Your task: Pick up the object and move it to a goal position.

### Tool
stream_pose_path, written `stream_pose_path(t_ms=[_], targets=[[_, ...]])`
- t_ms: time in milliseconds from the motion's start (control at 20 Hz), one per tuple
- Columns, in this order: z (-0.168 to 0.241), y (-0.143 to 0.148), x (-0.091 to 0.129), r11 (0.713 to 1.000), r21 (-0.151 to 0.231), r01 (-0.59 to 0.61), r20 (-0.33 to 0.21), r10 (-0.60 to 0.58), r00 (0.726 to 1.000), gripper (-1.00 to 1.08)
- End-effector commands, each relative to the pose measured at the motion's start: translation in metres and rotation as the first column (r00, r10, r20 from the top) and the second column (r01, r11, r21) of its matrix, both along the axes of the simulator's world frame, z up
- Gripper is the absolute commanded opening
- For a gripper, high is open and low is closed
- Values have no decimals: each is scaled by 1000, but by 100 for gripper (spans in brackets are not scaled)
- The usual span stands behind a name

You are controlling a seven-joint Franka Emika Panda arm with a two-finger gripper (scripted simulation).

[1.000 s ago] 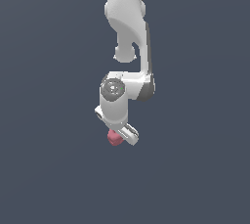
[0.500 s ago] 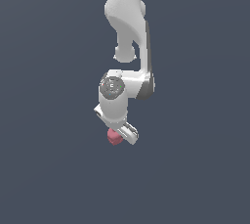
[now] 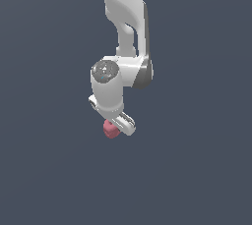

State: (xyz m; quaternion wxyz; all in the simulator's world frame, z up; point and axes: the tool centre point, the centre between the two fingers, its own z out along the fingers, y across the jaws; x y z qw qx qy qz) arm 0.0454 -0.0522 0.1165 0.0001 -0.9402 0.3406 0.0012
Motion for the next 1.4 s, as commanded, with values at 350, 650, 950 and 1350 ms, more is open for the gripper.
stream_pose_path(t_ms=[350, 650, 950, 1350], targets=[[91, -34, -34, 1000, 1, 1, 2, -1, 1000, -100], [158, -60, -59, 1000, 2, 1, 2, -1, 1000, -100], [225, -86, -83, 1000, 2, 2, 2, -2, 1000, -100], [312, -119, -112, 1000, 1, 2, 2, -2, 1000, -100]])
